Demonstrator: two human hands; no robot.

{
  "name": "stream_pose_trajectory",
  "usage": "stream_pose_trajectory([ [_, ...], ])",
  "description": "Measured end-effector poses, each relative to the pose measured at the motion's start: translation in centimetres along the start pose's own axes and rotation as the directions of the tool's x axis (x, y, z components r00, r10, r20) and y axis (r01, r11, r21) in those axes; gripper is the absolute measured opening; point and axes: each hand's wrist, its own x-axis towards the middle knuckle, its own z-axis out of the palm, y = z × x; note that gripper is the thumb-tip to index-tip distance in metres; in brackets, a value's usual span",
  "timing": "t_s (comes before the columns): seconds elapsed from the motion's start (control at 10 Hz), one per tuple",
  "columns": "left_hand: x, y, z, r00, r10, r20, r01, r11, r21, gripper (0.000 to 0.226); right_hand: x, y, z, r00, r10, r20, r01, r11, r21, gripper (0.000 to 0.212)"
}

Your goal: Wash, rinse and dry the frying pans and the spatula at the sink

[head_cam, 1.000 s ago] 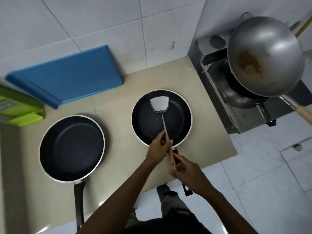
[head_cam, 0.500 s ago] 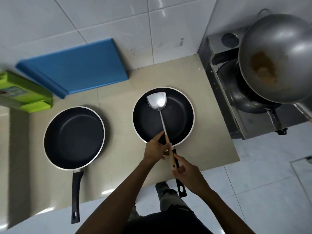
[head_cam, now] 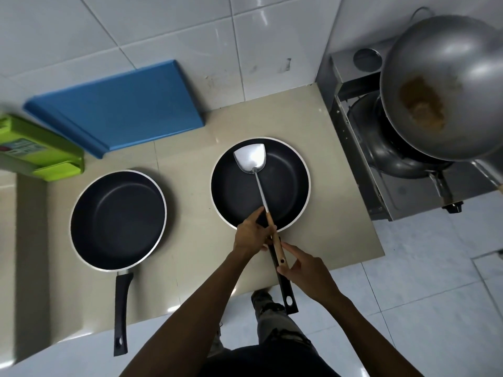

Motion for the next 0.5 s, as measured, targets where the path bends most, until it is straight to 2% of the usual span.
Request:
stream_pose_trajectory([
  [0.2, 0.1, -0.1, -0.4, 1.0, 0.008, 0.027, -0.01, 0.997, 0.077, 0.062, 0.4, 0.3, 0.1, 1.0, 0.007, 0.024, -0.006, 0.999, -0.037, 0.059],
  [0.4, -1.4, -0.5, -0.6, 0.993, 0.106, 0.058, -0.113, 0.984, 0.14, 0.057, 0.5, -0.6, -0.4, 0.999, 0.042, 0.006, -0.042, 0.995, -0.091, 0.045],
  [0.5, -2.4, -0.9, -0.9, 0.992, 0.123, -0.012, -0.118, 0.97, 0.211, 0.055, 1.1, -0.1, -0.3, 0.989, -0.002, -0.148, -0.031, 0.975, -0.221, 0.047],
])
